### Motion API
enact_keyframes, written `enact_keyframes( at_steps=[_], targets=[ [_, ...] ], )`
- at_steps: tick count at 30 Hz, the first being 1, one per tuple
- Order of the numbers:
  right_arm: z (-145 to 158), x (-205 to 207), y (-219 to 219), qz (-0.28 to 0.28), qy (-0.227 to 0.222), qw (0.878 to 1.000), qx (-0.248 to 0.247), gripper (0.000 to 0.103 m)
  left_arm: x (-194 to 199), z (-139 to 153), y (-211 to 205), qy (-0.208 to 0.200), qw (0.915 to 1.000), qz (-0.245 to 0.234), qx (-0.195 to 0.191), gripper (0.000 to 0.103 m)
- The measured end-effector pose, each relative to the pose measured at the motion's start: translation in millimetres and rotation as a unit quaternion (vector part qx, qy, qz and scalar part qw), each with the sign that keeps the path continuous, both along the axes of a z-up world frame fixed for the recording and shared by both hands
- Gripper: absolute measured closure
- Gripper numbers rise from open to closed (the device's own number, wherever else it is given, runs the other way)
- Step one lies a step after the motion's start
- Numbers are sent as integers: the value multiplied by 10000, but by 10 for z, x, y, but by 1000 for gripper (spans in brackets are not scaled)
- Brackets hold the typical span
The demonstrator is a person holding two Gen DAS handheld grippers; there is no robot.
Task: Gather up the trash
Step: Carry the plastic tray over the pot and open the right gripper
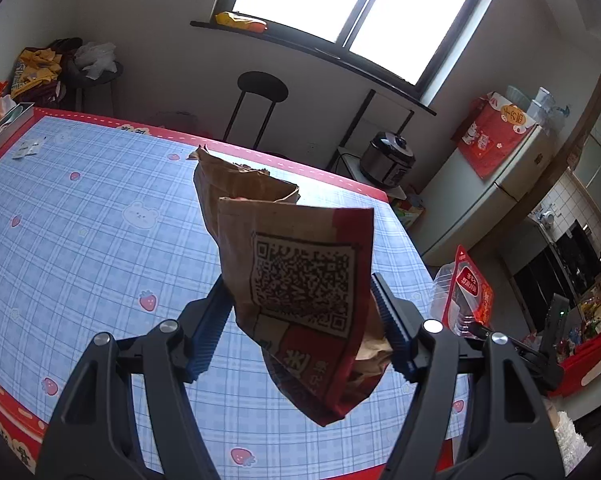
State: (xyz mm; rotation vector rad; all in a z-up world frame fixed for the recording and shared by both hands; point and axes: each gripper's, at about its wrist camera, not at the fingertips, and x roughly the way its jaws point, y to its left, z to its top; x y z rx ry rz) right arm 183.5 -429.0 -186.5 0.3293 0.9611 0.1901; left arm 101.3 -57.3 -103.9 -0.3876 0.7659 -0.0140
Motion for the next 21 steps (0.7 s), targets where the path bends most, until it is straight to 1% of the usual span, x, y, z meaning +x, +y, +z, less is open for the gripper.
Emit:
enact_keyframes(
  at_steps=[4,10,14,17,21],
  targets=[
    [2,-233,-381,-224,-57,9997,50,85,10,26,-365,-3,9996,-298,22,34],
    [7,-563,-885,-578,-152,9982,83,84,46,-43,-977,120,9962,-863,89,34],
    [13,-770,-1302,-886,-172,9958,171,84,125,-133,-1433,217,9910,-1314,123,34],
    [46,-921,-1637,-1138,-196,9931,201,84,229,-210,-1787,264,9863,-1626,38,34],
    [101,-1040,-2065,-1512,-204,9883,-2,84,369,-314,-2243,325,9804,-1943,-72,34]
  ],
)
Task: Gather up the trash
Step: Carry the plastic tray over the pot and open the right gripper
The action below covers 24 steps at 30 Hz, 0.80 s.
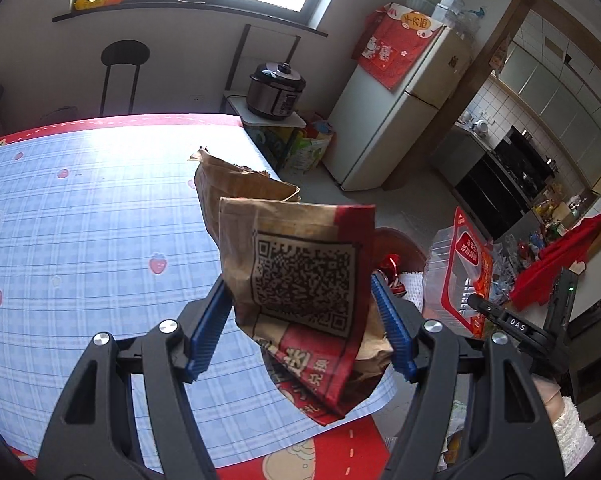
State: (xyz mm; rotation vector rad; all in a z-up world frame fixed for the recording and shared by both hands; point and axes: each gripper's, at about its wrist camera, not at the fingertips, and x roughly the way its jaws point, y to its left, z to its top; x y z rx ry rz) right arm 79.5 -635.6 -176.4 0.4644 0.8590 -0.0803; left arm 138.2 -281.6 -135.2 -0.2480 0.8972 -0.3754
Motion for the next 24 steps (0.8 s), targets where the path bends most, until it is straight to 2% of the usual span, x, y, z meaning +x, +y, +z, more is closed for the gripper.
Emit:
enact_keyframes(
  at_steps=[6,12,16,19,24],
  targets=[
    [-77,113,-584,-540,217,9970,-502,84,59,-88,-431,35,9996,-232,-140,34],
    [-382,514,-897,-761,580,9928,-726,84,128,-192,-565,127,9996,-225,-74,34],
    [-668,804,-885,-642,909,9897,-899,84,174,-238,-529,233,9997,-86,6,34],
    [-866,977,-826,-529,1134,9889,-798,84,201,-255,-469,279,9996,-5,90,34],
    [-958,1116,-692,-480,1240,9890,-652,80,261,-226,-396,268,9994,129,151,34]
  ],
)
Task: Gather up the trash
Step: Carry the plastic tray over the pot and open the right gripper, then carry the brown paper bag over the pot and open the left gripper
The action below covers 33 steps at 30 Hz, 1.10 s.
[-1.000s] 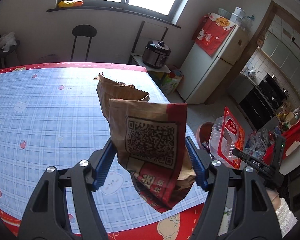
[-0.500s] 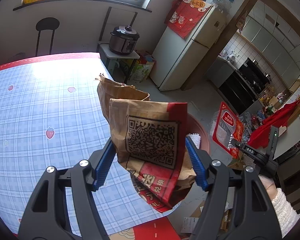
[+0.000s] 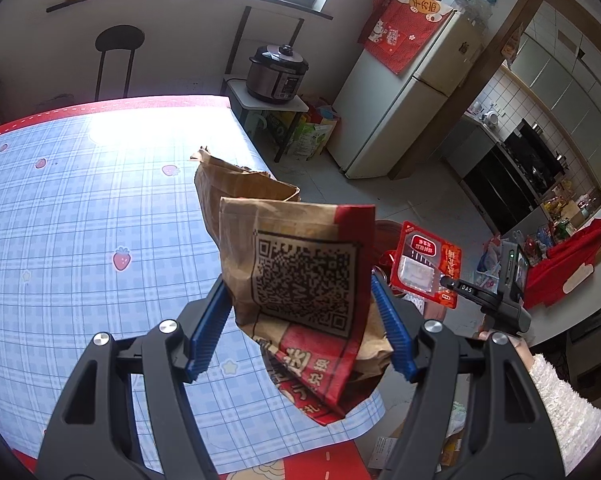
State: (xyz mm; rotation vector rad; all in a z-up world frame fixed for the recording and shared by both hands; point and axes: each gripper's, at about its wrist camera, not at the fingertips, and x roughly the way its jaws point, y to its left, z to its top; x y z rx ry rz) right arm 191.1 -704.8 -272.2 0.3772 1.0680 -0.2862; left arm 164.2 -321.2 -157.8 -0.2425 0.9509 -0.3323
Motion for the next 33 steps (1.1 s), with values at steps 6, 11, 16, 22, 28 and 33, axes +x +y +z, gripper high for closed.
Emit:
enact_keyframes(
  at_steps=[6,11,16,22,28,33],
  targets=[
    [209,-59,54,118,-362,9985,396,36,79,35,-48,-49,10000,-44,12,34],
    [658,-220,19,175,-1027,9921,697,8,78,8,-112,-38,9999,-163,-45,34],
    [1153,-371,-28,187,-1523,9866,563,6,78,1,-218,-53,9994,-326,-120,34],
    [1678,-635,-78,27,-2119,9766,357,6,115,-12,-431,-19,9979,-612,-201,34],
    [1999,-906,-101,-103,-2311,9726,220,6,206,-124,-857,132,9935,-1101,-240,33],
    [2172,-1082,-186,-230,-2314,9723,241,6,338,-288,-1443,271,9874,-1546,-200,33]
  ],
)
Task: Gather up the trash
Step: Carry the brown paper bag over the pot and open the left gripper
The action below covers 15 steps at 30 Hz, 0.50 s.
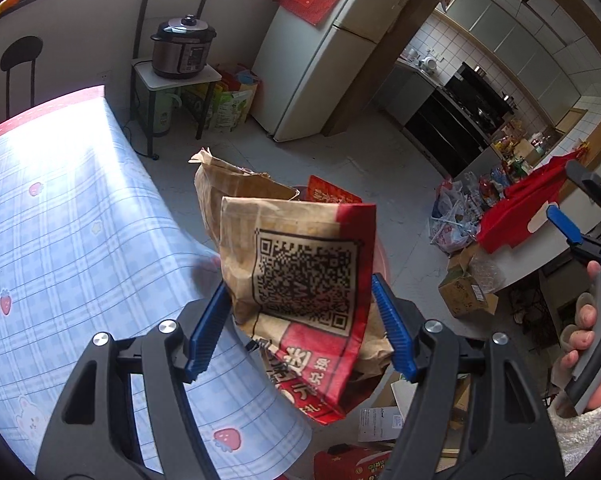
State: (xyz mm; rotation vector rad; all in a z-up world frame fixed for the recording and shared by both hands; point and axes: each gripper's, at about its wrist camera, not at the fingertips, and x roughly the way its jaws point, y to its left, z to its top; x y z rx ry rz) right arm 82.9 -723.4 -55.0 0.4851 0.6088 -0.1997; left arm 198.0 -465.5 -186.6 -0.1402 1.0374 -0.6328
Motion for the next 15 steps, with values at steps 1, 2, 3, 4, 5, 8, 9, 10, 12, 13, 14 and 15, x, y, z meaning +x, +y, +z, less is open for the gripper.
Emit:
enact_keyframes(
  at_steps=[1,2,3,4,5,8,9,10,12,13,14,15],
  targets=[
    [29,-47,-24,-19,-62,10000,23,6,36,-43,-130,42,10000,-57,49,33],
    [58,-92,-47,-36,-125,9999,42,6,70,-90,-259,81,9999,-110,101,33],
    [79,-127,-71,-65,-172,9998,50,6,100,-128,-387,112,9997,-179,138,33],
    [97,-161,-98,-104,-205,9997,56,6,134,-148,-520,115,9994,-249,188,33],
    [106,-197,-121,-140,-230,9996,67,6,170,-157,-640,100,9992,-297,229,33],
    [110,-260,-205,-260,-233,9994,89,6,277,-107,-941,1,9989,-434,182,33],
    [113,-281,-233,-290,-227,9993,87,6,306,-76,-1025,-44,9987,-480,163,33],
    [114,-295,-254,-326,-213,9992,73,6,330,-49,-1105,-74,9984,-536,156,33],
    [124,-326,-291,-405,-181,9990,42,6,386,9,-1231,-117,9977,-638,184,32],
    [127,-340,-309,-438,-175,9989,28,6,416,31,-1278,-123,9976,-658,202,32],
    [124,-350,-321,-466,-171,9988,11,6,445,42,-1313,-119,9975,-668,197,32],
    [125,-359,-331,-491,-159,9987,-7,6,465,44,-1346,-92,9974,-693,187,30]
  ],
)
